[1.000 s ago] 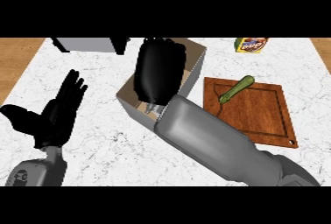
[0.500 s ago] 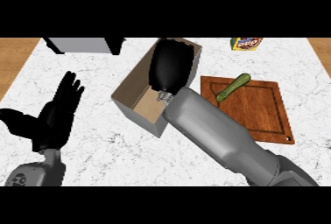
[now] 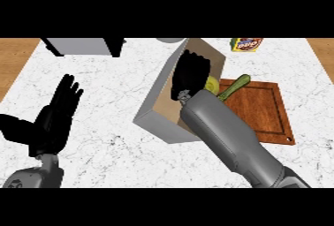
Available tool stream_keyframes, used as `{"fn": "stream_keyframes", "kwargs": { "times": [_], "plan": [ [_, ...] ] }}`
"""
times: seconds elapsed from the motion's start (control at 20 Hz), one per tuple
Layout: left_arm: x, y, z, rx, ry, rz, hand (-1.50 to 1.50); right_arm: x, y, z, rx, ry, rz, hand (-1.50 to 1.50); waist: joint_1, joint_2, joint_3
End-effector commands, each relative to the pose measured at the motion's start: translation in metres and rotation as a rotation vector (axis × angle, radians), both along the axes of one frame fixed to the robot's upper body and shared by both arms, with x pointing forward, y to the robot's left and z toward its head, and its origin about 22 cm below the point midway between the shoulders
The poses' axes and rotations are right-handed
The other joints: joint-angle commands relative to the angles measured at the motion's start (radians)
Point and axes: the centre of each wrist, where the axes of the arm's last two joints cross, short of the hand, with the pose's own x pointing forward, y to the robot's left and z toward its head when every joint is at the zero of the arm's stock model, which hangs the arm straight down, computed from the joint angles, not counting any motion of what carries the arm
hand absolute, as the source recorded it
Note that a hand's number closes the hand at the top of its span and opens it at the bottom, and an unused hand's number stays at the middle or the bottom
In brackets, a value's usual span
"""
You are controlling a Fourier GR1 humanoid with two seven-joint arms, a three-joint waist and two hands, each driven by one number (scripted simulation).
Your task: Pick the lemon from the cutting board and place it in the cardboard box
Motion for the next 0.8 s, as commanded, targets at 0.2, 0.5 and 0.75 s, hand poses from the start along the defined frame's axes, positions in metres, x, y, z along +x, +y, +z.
{"fn": "stream_keyframes", "kwargs": {
  "times": [0.2,0.5,0.75],
  "plan": [
    [-0.003,0.003,-0.002,0.002,-0.009,0.020,0.00,-0.007,-0.006,0.007,0.120,-0.410,0.031,-1.50,-0.014,0.008,0.003],
    [0.003,-0.008,0.000,-0.005,-0.001,0.000,0.00,-0.021,-0.001,0.040,0.420,-0.577,0.016,-1.50,-0.019,0.006,0.004],
    [-0.002,0.004,-0.001,-0.008,-0.004,0.019,0.00,-0.022,-0.030,0.064,0.745,-0.713,-0.067,-1.50,-0.015,0.008,0.005]
  ]
}}
